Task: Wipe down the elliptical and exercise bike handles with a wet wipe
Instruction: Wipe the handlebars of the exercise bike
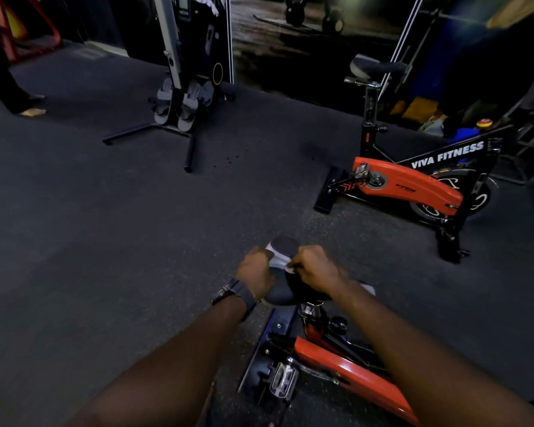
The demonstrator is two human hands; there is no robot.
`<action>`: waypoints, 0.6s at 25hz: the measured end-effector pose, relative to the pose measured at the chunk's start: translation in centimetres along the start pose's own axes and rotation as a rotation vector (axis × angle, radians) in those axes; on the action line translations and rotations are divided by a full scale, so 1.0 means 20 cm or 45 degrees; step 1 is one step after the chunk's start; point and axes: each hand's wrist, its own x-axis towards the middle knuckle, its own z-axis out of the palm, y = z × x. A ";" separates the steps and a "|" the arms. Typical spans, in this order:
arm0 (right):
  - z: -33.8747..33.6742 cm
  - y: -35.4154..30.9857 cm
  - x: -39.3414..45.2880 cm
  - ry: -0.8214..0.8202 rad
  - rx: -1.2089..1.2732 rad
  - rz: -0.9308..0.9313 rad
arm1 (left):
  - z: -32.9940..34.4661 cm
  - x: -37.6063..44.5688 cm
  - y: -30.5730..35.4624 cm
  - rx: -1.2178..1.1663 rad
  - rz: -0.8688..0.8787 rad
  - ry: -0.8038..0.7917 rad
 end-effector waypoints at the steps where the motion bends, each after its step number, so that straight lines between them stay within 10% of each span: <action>1: -0.02 0.03 -0.01 -0.036 -0.029 0.026 | 0.00 -0.01 0.01 0.014 0.015 0.002; 15: -0.03 -0.14 0.00 0.137 0.012 0.019 | 0.03 -0.04 0.06 0.010 0.117 -0.001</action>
